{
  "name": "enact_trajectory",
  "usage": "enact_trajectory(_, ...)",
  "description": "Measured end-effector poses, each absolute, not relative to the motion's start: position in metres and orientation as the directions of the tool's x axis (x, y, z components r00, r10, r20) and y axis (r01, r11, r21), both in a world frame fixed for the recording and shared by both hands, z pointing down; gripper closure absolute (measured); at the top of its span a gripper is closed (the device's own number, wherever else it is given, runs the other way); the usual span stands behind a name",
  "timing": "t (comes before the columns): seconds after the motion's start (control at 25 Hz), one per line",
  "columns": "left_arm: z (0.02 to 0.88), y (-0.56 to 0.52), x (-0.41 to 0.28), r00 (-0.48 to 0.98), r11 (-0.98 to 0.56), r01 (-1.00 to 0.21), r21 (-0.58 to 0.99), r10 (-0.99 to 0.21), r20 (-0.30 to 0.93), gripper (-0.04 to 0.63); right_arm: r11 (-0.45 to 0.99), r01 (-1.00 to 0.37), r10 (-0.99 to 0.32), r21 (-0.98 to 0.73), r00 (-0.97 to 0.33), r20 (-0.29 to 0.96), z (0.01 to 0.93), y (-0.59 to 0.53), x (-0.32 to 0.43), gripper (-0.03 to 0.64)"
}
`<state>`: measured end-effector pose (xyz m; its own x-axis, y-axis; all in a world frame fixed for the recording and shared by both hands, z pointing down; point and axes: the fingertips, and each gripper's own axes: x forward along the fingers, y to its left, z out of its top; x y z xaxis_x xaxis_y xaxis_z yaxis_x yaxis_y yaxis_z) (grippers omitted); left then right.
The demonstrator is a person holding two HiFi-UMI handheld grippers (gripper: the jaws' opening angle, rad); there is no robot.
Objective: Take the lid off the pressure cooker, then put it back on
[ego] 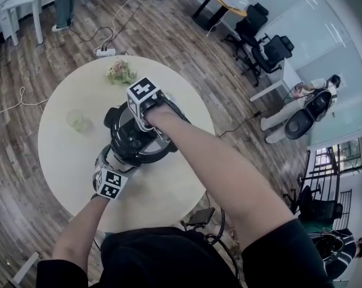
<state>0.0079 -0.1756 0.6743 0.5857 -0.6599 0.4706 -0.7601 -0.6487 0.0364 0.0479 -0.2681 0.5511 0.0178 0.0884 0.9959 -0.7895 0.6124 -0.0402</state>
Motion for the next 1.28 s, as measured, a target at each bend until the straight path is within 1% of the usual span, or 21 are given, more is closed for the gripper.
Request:
enact_trajectory(0.2, 0.672, -0.178, 0.008, 0.585, -0.647, -0.761, 0.036, -0.662, 0.469, 0.028, 0.618, -0.784, 0.086, -0.055, -0.002, 0.996, 0.551, -0.273, 0.047, 0.331)
enact_trajectory(0.44, 0.671, -0.178, 0.009, 0.583, -0.647, -0.762, 0.035, -0.662, 0.470, 0.028, 0.640, -0.766, 0.109, -0.057, 0.017, 0.994, 0.551, -0.272, 0.047, 0.330)
enact_trajectory(0.64, 0.671, -0.177, 0.007, 0.584, -0.648, -0.761, 0.034, -0.661, 0.472, 0.028, 0.667, -0.741, 0.088, -0.075, -0.022, 0.996, 0.549, -0.271, 0.044, 0.330)
enact_trajectory(0.8, 0.672, -0.174, 0.007, 0.585, -0.649, -0.760, 0.037, -0.658, 0.474, 0.028, 0.726, -0.686, 0.076, -0.056, -0.001, 0.997, 0.552, -0.267, 0.043, 0.328)
enact_trajectory(1.28, 0.669, -0.172, 0.005, 0.585, -0.648, -0.760, 0.035, -0.661, 0.471, 0.029, 0.731, -0.680, 0.075, -0.056, -0.001, 0.997, 0.550, -0.264, 0.041, 0.328)
